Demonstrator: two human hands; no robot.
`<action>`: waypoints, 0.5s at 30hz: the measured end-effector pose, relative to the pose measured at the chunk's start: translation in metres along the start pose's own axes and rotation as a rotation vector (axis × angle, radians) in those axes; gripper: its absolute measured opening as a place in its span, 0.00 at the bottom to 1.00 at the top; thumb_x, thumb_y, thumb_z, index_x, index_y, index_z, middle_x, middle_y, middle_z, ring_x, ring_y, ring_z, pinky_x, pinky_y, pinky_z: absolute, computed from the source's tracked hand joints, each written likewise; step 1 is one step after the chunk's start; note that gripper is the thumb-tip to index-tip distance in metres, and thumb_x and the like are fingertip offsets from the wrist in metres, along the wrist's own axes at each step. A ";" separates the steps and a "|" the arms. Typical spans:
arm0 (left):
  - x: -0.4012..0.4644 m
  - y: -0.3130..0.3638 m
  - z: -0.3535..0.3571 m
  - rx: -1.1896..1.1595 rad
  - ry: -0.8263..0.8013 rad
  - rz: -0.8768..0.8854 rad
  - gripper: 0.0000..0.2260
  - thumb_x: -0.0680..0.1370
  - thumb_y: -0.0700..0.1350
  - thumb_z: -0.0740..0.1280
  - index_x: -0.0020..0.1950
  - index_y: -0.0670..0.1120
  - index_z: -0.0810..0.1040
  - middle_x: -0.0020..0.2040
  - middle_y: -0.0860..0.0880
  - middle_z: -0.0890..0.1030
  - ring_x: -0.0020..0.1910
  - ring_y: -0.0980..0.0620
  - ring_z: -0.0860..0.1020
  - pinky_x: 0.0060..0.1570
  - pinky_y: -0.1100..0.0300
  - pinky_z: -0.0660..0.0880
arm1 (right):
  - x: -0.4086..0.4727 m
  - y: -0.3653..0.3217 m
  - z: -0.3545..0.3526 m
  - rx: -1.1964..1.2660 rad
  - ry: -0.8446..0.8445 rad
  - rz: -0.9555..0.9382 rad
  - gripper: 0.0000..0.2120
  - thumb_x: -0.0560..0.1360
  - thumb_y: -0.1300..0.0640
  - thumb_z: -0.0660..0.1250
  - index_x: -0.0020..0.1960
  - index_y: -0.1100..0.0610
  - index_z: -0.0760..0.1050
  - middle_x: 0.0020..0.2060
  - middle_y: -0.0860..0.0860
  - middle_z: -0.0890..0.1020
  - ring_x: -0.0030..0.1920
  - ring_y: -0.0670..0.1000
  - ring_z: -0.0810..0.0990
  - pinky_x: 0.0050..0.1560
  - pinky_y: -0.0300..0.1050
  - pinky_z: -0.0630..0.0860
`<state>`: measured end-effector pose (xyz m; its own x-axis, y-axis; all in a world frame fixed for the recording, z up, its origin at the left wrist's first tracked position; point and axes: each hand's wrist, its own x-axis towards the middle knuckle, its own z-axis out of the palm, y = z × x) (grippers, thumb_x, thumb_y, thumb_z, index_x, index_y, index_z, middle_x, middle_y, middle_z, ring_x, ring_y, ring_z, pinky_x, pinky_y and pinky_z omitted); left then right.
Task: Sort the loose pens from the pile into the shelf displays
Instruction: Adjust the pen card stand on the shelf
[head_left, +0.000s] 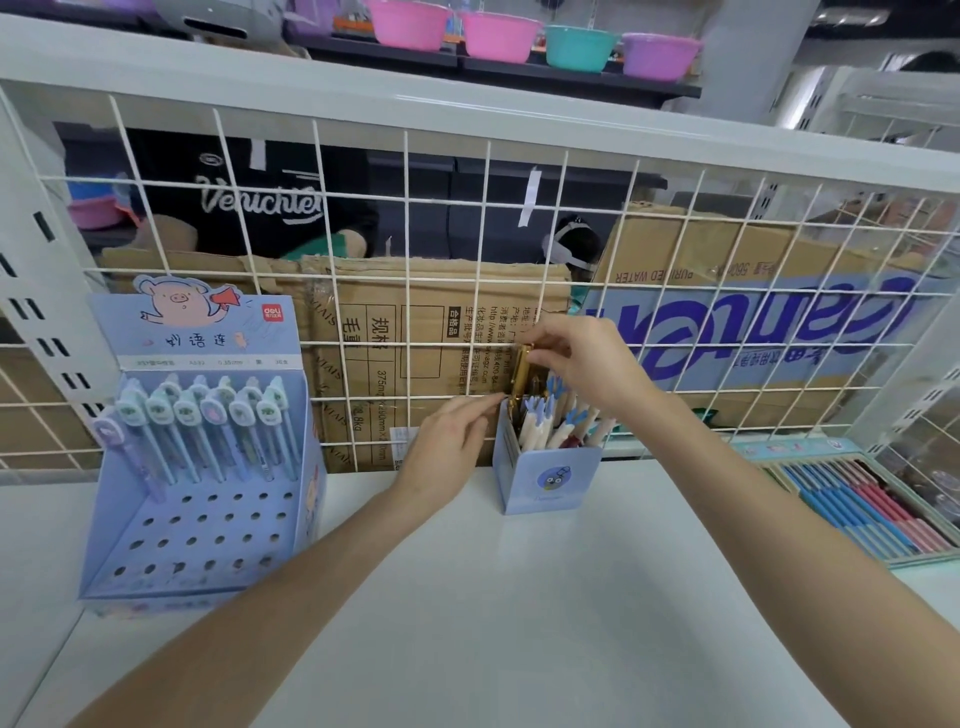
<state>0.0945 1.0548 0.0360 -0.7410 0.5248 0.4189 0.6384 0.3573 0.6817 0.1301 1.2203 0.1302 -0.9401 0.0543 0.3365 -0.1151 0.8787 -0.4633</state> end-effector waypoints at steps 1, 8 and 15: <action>0.001 0.003 -0.001 -0.038 0.022 -0.006 0.15 0.80 0.36 0.58 0.64 0.44 0.76 0.57 0.47 0.80 0.45 0.59 0.77 0.46 0.74 0.68 | -0.001 0.001 0.002 -0.031 -0.019 -0.002 0.11 0.76 0.62 0.65 0.57 0.58 0.79 0.53 0.53 0.82 0.50 0.46 0.78 0.52 0.35 0.72; 0.001 0.010 0.005 -0.261 -0.017 -0.141 0.15 0.80 0.38 0.59 0.67 0.46 0.72 0.56 0.54 0.80 0.51 0.68 0.73 0.50 0.80 0.65 | 0.005 0.001 0.003 -0.242 -0.306 -0.003 0.19 0.79 0.69 0.55 0.63 0.56 0.76 0.63 0.52 0.77 0.64 0.52 0.74 0.61 0.37 0.68; -0.002 0.007 0.006 -0.061 -0.102 -0.015 0.18 0.80 0.36 0.57 0.68 0.47 0.71 0.64 0.51 0.75 0.62 0.56 0.71 0.55 0.81 0.59 | 0.002 0.001 -0.002 -0.167 -0.208 0.023 0.21 0.79 0.70 0.52 0.63 0.56 0.76 0.60 0.53 0.78 0.62 0.51 0.75 0.55 0.33 0.67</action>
<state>0.1020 1.0605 0.0363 -0.7236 0.5964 0.3474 0.6110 0.3195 0.7243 0.1290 1.2225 0.1320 -0.9896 -0.0084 0.1436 -0.0547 0.9453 -0.3215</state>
